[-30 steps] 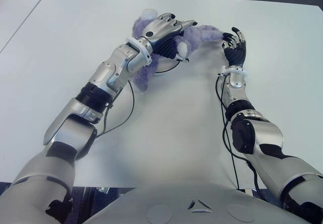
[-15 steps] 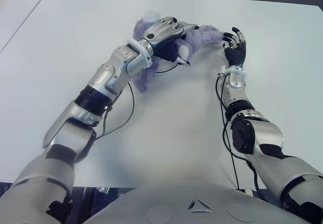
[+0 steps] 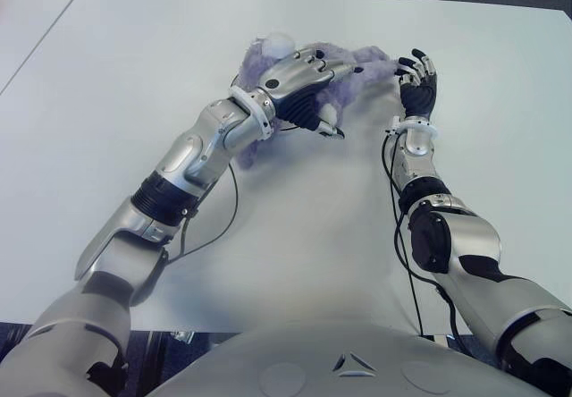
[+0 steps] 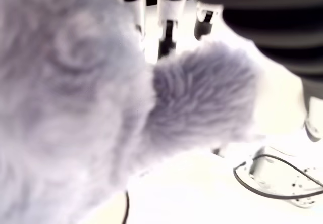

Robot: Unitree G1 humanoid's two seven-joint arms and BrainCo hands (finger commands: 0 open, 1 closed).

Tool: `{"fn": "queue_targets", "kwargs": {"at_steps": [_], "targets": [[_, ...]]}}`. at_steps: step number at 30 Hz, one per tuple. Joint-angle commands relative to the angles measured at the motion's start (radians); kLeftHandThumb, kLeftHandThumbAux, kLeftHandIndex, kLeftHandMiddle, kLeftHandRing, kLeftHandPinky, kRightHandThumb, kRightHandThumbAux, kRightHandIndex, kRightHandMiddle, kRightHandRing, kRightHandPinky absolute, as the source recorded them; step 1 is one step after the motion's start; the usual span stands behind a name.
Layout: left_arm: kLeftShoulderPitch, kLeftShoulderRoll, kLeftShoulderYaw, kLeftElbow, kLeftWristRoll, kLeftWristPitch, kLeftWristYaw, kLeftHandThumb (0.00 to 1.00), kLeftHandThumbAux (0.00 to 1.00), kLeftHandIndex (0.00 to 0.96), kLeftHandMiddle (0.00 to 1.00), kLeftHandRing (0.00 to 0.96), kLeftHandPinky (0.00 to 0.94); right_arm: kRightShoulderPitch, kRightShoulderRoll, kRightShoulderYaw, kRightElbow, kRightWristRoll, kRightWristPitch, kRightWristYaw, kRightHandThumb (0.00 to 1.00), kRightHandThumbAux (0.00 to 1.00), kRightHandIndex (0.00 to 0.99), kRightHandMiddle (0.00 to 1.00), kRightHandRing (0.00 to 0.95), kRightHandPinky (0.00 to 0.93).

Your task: Put the doll into the plate.

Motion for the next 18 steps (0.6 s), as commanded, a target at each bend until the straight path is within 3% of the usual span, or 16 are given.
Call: {"fn": "queue_targets", "kwargs": {"at_steps": [1, 7, 9, 11, 18], "targets": [[0.075, 0.012, -0.02, -0.042, 0.047, -0.017, -0.01, 0.0, 0.406, 0.0, 0.0, 0.0, 0.0, 0.254, 0.074, 0.015, 0.162, -0.017, 0.167, -0.023, 0.786, 0.835, 0.221, 0.313, 0.336, 0.3], [0.083, 0.012, -0.011, -0.059, 0.11, -0.038, 0.06, 0.0, 0.41, 0.0, 0.0, 0.0, 0.0, 0.254, 0.073, 0.02, 0.163, -0.019, 0.174, -0.038, 0.698, 0.848, 0.254, 0.316, 0.319, 0.31], [0.084, 0.013, -0.006, -0.063, 0.125, -0.049, 0.085, 0.0, 0.41, 0.0, 0.0, 0.0, 0.0, 0.254, 0.074, 0.019, 0.163, -0.018, 0.176, -0.042, 0.702, 0.78, 0.344, 0.316, 0.309, 0.311], [0.083, 0.017, 0.004, -0.075, 0.133, -0.056, 0.098, 0.004, 0.409, 0.0, 0.0, 0.0, 0.0, 0.253, 0.076, 0.019, 0.163, -0.017, 0.175, -0.041, 0.701, 0.758, 0.373, 0.308, 0.3, 0.314], [0.084, 0.013, 0.02, -0.083, 0.145, -0.067, 0.126, 0.037, 0.409, 0.0, 0.0, 0.0, 0.0, 0.252, 0.081, 0.018, 0.161, -0.009, 0.152, -0.03, 0.7, 0.74, 0.397, 0.296, 0.282, 0.304]]}}
